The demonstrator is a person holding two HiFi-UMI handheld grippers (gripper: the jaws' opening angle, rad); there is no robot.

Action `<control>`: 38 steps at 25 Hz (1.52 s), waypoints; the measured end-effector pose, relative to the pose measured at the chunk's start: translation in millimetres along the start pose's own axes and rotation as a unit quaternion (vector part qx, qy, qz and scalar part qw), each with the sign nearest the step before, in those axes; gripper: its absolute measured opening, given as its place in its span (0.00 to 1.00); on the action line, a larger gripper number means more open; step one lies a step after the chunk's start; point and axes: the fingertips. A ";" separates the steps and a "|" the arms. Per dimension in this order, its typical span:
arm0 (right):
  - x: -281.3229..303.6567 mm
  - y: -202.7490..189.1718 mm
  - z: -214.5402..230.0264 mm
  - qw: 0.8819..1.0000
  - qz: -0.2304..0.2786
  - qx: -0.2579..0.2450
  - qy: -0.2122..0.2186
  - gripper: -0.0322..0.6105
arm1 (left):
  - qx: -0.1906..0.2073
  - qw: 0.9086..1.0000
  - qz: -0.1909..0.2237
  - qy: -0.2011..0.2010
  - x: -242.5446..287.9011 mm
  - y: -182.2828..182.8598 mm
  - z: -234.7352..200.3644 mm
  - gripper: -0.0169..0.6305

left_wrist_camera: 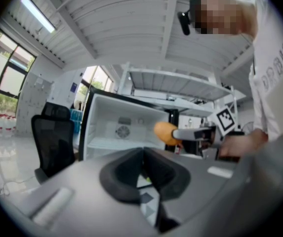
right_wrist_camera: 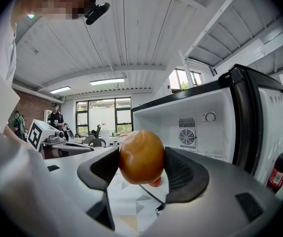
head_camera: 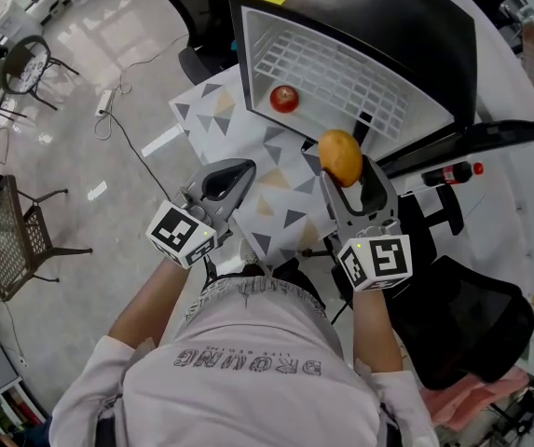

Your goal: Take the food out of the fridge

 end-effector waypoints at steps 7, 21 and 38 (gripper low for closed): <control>2.4 -4.7 5.0 1.000 -0.007 0.003 -0.003 0.48 | 0.000 1.000 0.002 -0.006 8.3 1.0 -2.8 0.04; 10.6 -5.2 10.4 1.000 -0.012 0.002 -0.008 0.48 | -0.001 1.000 0.002 -0.011 17.0 3.8 -9.1 0.04; 14.7 -14.4 14.8 0.999 -0.023 0.020 -0.009 0.48 | -0.005 1.000 -0.001 -0.005 14.4 -1.1 -11.2 0.04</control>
Point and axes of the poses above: the fingertips, and each gripper's own axes: x forward along the fingers, z to its right, y out of its top, and after that the axes turned 6 degrees about -y, right-handed
